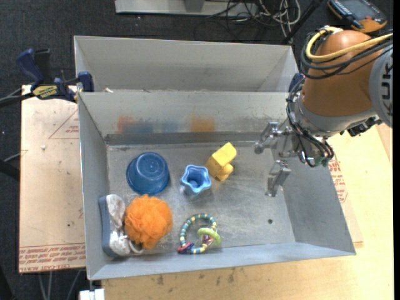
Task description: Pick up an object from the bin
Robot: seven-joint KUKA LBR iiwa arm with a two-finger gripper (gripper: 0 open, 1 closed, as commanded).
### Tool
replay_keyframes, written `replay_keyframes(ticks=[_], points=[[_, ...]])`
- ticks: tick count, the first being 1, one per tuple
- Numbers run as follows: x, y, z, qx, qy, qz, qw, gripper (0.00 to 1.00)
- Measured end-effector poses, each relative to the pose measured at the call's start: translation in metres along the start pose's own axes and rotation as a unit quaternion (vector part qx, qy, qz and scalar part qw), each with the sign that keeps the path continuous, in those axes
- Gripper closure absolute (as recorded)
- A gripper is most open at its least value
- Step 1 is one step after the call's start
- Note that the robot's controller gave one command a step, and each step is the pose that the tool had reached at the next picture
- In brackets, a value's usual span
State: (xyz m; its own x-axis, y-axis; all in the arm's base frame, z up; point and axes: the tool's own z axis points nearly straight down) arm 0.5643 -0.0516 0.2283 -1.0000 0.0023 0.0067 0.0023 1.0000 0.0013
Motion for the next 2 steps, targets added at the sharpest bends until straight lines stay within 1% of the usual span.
replay_keyframes(ticks=[1, 2], points=[[-0.001, 0.0, -0.005, 0.0, -0.0041, -0.001, 1.0, 0.0], [-0.012, 0.03, 0.034, 0.002, -0.0089, -0.016, 0.9998, 0.0]])
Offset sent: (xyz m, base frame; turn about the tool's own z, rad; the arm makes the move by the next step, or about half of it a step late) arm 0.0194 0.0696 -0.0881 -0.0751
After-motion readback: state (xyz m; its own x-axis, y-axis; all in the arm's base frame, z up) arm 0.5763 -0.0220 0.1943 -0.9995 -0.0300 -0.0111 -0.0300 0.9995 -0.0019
